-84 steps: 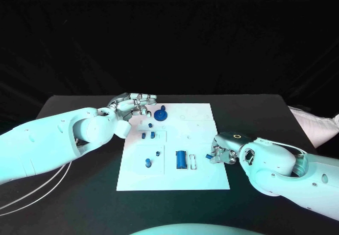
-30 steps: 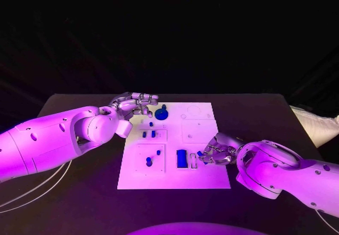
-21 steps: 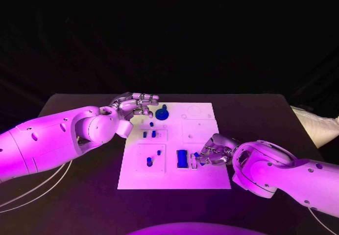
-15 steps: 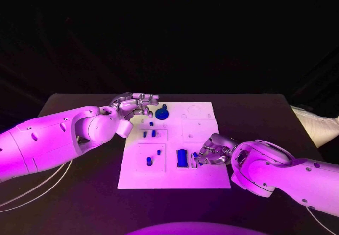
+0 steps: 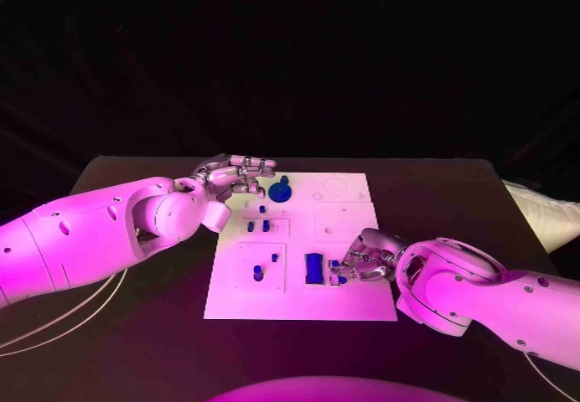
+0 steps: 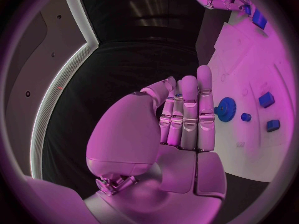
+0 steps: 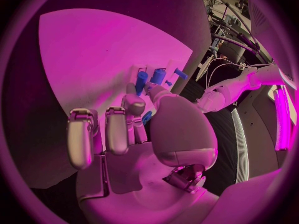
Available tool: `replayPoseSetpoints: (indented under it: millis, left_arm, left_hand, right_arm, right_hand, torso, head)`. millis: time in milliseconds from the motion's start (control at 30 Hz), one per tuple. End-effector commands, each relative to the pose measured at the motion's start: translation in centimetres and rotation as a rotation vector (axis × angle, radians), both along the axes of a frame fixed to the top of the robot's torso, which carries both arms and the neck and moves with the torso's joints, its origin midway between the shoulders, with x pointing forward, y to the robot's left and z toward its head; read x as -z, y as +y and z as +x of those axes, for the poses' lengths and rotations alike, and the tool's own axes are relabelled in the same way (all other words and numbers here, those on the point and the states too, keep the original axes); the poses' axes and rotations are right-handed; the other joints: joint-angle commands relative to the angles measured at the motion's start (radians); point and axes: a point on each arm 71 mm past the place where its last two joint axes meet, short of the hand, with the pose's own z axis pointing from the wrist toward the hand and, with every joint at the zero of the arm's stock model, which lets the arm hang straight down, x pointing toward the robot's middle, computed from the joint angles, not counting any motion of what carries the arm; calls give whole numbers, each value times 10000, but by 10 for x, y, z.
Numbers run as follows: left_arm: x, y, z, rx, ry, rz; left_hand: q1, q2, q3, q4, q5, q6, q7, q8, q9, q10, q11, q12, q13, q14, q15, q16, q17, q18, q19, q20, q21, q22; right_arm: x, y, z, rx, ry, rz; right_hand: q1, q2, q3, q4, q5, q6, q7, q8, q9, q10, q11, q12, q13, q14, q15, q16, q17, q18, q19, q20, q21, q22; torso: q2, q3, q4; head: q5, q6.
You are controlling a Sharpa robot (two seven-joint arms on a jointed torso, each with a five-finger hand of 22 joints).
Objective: Assemble the parts on the task board
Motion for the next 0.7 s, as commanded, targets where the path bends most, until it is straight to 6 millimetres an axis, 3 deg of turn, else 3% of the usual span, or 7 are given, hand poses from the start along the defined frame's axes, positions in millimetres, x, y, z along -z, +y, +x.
replayPoseSetpoints:
  millis: [33,400,533,700]
  left_arm:
    - [-1,-3,-1,302,-14,-93]
    - [-1,-4,-2,386,14,-112]
    - [-1,-5,-2,402,18,-116]
    - [-1,-5,-2,403,21,-115]
  left_hand:
    - [73,67,43,-52,37,-47,51,26,6,-51,-6,39,-18,-72,-13,-5,-19,189,-64,-11,3,22]
    - [64,68,44,-50,36,-50,55,26,5,-56,-2,39,-19,-70,-11,-2,-20,188,-63,-10,5,25]
    - [64,68,44,-50,36,-50,55,26,5,-56,-2,39,-19,-70,-11,-2,-20,188,-63,-10,5,25]
    - [64,68,44,-50,36,-50,55,26,5,-56,-2,39,-19,-70,-11,-2,-20,188,-63,-10,5,25]
  right_arm:
    - [1,2,-1,-263,54,-298]
    - [2,3,0,-383,30,-423]
    - [1,5,0,-402,-5,-394]
    - [1,6,-1,-440,-27,-357]
  right_hand:
    - [-98,6,-45,47,-55,65,-10,-3,-10,74,-25,59,22,628,-47,44,323,-163,86,-76,41,1337]
    - [-431,4,-330,262,-211,94,-6,-7,11,106,-20,97,100,630,-45,45,326,-163,87,-82,38,1337]
    - [-774,-74,-792,514,-687,108,-8,-16,28,110,-16,86,146,627,-38,36,319,-163,86,-77,34,1337]
    - [-936,-108,-1301,727,-963,112,-21,-27,50,110,-23,75,200,626,-48,33,320,-161,83,-81,26,1334]
  torso:
    - [5,-2,-3]
    - [2,4,-7]
    - [-2,2,2]
    - [-5,1,3]
  head:
    - [-6,-4]
    - [4,-9]
    - [5,-14]
    - [10,-18]
